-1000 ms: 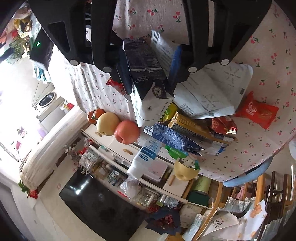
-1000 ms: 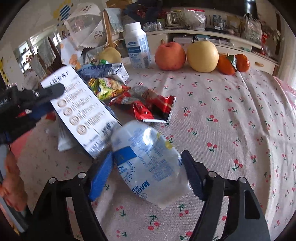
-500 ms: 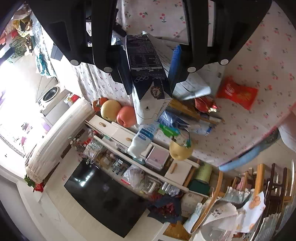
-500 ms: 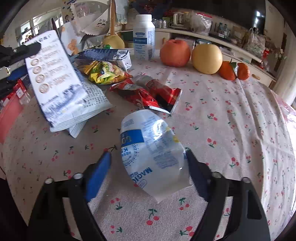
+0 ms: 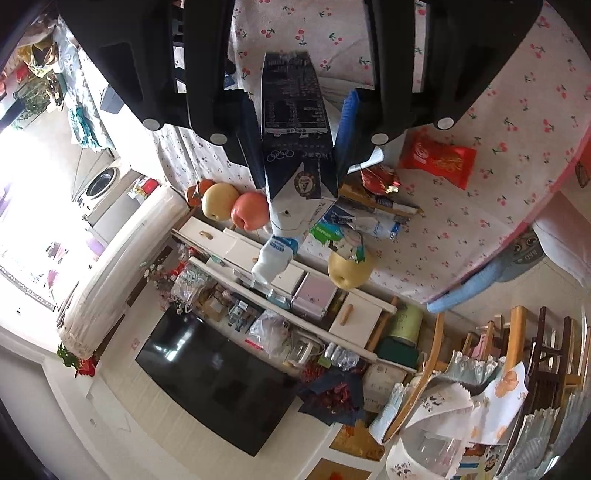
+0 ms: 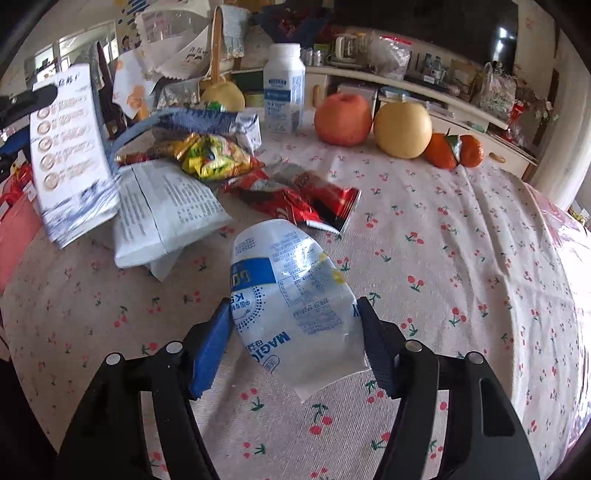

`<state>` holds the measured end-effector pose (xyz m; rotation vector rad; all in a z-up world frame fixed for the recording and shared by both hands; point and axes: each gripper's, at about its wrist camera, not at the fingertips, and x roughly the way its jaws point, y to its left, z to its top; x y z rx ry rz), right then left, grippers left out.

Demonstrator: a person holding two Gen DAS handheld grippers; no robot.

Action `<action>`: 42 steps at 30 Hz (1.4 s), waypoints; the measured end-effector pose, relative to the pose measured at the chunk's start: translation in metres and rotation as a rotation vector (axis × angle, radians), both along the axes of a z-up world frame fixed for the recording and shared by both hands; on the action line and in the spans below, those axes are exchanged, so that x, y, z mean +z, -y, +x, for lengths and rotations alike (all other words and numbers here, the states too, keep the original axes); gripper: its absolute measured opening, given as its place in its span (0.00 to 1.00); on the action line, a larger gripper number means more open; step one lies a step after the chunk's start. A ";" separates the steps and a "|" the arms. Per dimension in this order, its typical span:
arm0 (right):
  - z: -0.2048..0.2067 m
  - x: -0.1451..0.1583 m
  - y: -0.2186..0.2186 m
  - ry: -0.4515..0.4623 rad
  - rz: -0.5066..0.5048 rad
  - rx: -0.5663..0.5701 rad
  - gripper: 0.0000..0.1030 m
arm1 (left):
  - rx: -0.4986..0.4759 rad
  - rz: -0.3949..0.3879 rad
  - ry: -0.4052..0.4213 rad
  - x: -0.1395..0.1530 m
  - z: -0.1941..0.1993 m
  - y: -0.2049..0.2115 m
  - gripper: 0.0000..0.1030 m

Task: Collect trash
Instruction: 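Carry the carton over the pink bucket and open the left tool while the right tool carries the bag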

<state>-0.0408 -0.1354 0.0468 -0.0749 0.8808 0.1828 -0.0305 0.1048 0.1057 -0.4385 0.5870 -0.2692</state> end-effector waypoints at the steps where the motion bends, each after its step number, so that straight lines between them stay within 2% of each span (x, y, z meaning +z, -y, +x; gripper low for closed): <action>1: -0.001 0.003 0.001 0.007 0.008 -0.010 0.65 | 0.004 0.004 0.008 0.003 -0.002 -0.003 0.36; 11: -0.018 0.035 -0.002 0.072 0.144 -0.029 0.65 | 0.066 0.018 0.061 0.019 -0.022 -0.049 0.36; 18: -0.029 0.060 -0.047 0.116 0.191 0.048 0.65 | 0.159 0.011 0.093 0.027 -0.041 -0.100 0.36; 23: -0.034 0.075 -0.109 0.120 0.220 0.167 0.65 | 0.236 0.032 0.107 0.033 -0.055 -0.137 0.36; 31: -0.041 0.098 -0.237 0.112 0.297 0.377 0.65 | 0.387 0.044 0.112 0.036 -0.077 -0.201 0.36; 35: -0.039 0.110 -0.297 0.104 0.337 0.466 0.65 | 0.480 0.072 0.086 0.033 -0.085 -0.236 0.36; 42: -0.032 0.113 -0.391 0.079 0.359 0.565 0.65 | 0.627 0.051 -0.019 0.013 -0.091 -0.297 0.36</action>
